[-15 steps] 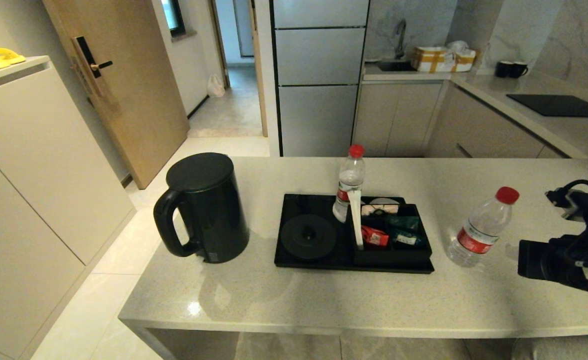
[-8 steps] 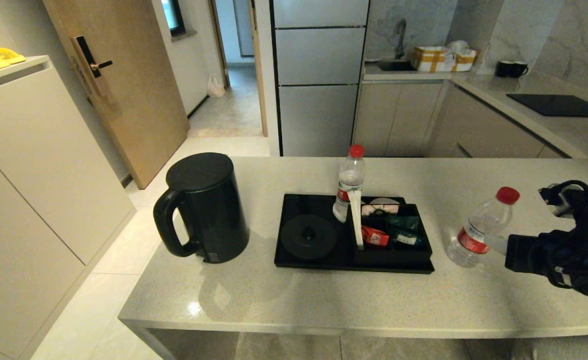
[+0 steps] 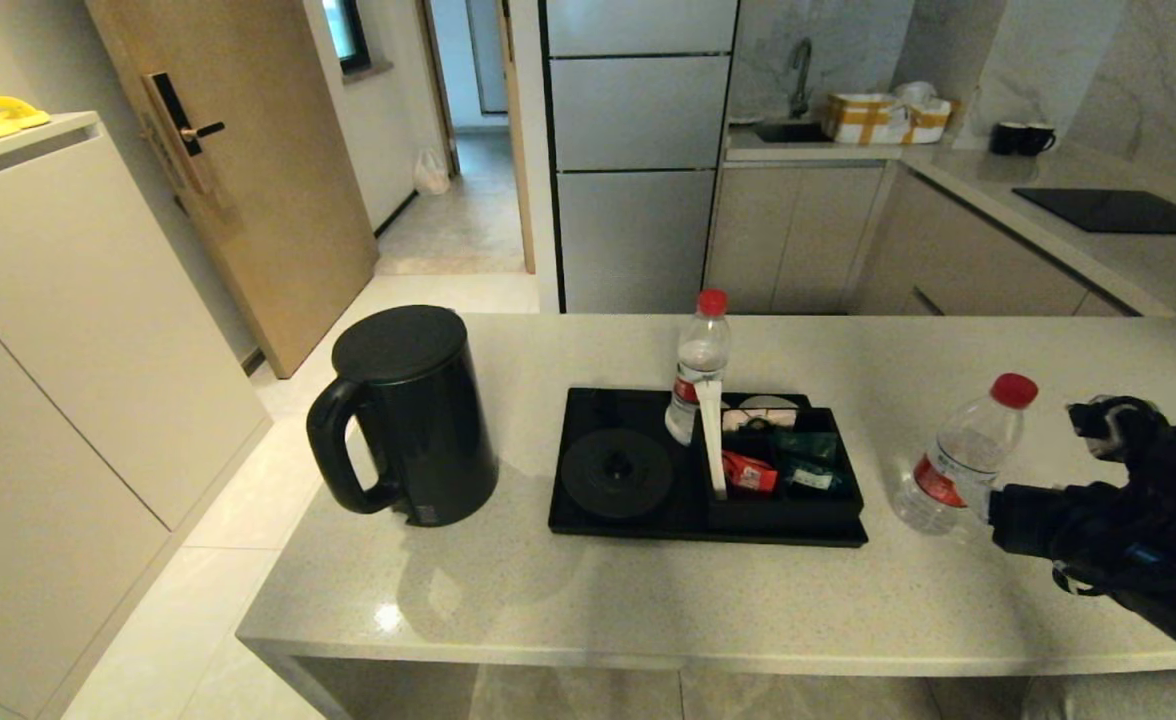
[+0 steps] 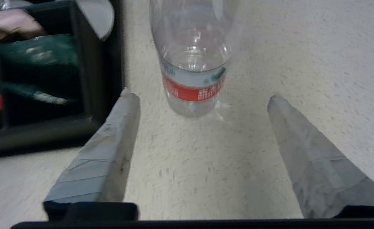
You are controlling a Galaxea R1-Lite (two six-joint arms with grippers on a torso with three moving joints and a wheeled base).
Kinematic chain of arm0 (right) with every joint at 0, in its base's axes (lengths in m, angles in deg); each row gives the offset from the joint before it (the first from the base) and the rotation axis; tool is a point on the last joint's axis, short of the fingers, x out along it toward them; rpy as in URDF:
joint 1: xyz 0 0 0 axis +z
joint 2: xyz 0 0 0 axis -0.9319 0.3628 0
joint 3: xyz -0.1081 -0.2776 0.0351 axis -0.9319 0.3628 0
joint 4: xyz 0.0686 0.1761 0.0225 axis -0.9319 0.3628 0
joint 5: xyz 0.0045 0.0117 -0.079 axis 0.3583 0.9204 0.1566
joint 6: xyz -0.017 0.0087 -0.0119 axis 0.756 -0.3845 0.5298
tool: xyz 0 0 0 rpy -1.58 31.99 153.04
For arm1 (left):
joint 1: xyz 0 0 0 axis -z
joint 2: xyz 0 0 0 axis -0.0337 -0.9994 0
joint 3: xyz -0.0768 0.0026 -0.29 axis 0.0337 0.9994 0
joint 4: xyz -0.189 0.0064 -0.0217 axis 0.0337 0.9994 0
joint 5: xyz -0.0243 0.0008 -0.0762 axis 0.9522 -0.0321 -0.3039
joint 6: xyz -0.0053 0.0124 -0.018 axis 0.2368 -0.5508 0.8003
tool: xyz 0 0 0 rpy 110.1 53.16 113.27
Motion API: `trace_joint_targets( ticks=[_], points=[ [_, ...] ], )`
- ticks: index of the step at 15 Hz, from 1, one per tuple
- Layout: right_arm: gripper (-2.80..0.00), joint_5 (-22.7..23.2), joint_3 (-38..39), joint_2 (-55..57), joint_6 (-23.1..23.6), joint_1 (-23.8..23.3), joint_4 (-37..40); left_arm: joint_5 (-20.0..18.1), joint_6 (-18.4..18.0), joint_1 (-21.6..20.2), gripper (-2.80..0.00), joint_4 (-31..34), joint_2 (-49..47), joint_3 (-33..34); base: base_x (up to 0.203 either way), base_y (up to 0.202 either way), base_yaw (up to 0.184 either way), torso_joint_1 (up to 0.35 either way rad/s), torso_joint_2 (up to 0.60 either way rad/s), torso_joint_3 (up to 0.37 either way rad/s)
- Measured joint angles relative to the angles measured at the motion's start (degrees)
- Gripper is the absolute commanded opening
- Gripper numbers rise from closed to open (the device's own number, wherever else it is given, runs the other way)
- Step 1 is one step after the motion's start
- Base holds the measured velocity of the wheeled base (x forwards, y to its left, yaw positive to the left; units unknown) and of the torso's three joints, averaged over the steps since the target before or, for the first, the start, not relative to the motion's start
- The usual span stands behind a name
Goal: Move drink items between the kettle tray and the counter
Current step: Return the bottled water to its original position
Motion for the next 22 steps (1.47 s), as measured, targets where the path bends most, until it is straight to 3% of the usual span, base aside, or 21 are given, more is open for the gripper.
trace_joint_targets(
  ticks=[4, 10, 11, 15, 22],
  points=[
    [0.0, -0.45, -7.59, 8.76, 0.01, -0.56, -3.3, 0.0, 0.0, 0.0, -2.8, -0.02, 0.0, 0.0, 0.0, 0.0, 0.0, 0.0, 0.0, 0.0],
    [0.0, -0.49, -21.16, 18.18, 0.27, -4.62, 1.24, 0.0, 0.02, 0.0, -2.8, 0.0, 0.0, 0.0, 0.0, 0.0, 0.0, 0.0, 0.0, 0.0],
    [-2.8, -0.45, -22.06, 18.85, 0.27, -5.23, 2.3, 0.0, 0.02, 0.0, -2.8, 0.0, 0.0, 0.0, 0.0, 0.0, 0.0, 0.0, 0.0, 0.0],
    [-2.8, -0.34, -25.34, 18.01, 0.14, -5.69, 7.76, 0.0, 0.02, 0.04, -2.8, 0.0, 0.0, 0.0, 0.0, 0.0, 0.0, 0.0, 0.0, 0.0],
    [-2.8, -0.43, -43.83, 8.04, -1.46, -2.85, 33.26, 0.0, 0.02, 0.0, -2.8, -0.02, 0.0, 0.0, 0.0, 0.0, 0.0, 0.0, 0.0, 0.0]
  ],
)
